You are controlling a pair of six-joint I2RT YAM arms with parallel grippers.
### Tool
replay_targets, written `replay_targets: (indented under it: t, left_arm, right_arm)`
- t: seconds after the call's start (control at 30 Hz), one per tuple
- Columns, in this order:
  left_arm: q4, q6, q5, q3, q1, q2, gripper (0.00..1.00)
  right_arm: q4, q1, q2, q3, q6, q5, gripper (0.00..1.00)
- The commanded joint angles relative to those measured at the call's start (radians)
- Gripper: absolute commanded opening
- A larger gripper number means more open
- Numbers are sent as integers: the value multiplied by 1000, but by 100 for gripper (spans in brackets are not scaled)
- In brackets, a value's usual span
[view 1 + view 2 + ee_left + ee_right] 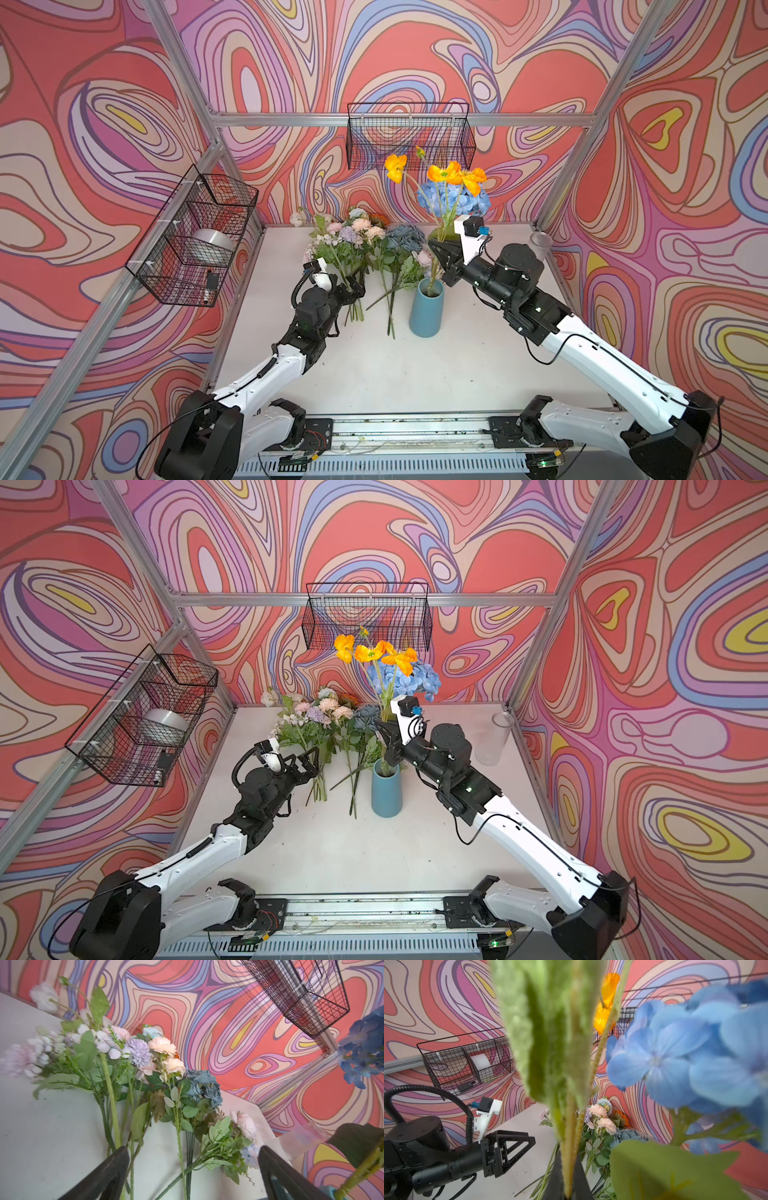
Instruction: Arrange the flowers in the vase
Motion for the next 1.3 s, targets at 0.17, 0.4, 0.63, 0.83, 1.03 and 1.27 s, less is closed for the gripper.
replay_targets:
  t: [0.17,0.4,0.63,0.83,1.03,1.27]
  left_arm:
    - [-106,-74,-53,-19,152,-90,100]
    - [-8,-207,47,-90,254,-25,97]
    - [44,-187,186,-27,262,112,82]
    - [30,-172,235,28,263,189,83]
    - [8,-166,214,75,271,217,88]
    - [1,-188,227,77,280,222,88]
  right_arm:
    - [118,2,6,-153,111,87,1]
    - [72,2,16,-180,117,124,13]
    - [13,2,0,-180,118,186,42]
    - [-85,2,-68,-176,109,222,60]
    - [-157,2,-131,-229,107,193,89]
    - [-118,2,-44,-217,99,197,98]
